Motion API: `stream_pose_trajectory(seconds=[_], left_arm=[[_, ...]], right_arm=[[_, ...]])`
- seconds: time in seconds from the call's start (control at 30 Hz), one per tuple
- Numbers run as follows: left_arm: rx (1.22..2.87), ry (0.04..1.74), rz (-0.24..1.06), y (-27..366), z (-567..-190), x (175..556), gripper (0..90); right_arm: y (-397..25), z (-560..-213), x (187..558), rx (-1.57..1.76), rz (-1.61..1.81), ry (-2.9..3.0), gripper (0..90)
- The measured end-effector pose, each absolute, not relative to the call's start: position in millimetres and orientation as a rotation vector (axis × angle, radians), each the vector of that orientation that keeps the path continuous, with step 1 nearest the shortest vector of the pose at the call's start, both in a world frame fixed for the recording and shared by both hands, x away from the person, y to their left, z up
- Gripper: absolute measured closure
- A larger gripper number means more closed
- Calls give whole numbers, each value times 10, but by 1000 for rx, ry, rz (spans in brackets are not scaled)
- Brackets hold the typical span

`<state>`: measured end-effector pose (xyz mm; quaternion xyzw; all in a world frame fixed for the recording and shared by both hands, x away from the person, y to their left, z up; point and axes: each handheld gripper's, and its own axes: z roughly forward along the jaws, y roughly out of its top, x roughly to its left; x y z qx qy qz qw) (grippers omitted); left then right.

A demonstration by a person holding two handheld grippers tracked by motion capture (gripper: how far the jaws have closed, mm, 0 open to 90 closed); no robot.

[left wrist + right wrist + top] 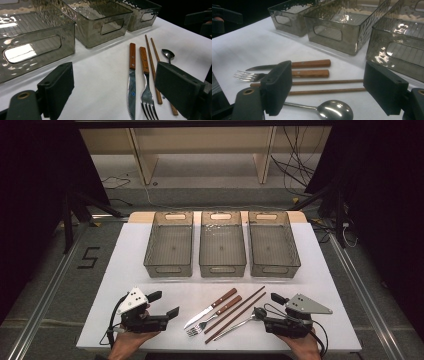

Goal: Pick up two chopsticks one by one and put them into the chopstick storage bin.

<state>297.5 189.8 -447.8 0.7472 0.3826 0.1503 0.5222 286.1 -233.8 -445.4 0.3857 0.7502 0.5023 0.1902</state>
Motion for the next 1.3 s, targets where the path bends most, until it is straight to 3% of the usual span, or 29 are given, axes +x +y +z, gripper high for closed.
stream_pose_trajectory(seconds=[0.6,1.3], left_arm=[[1786,920,361,1902,-4476,2982,156],[1790,920,361,1901,-4479,2987,156]], right_arm=[[-2227,-4211,3032,908,1323,2339,265],[-1663,-4120,3372,426,855,2723,379]])
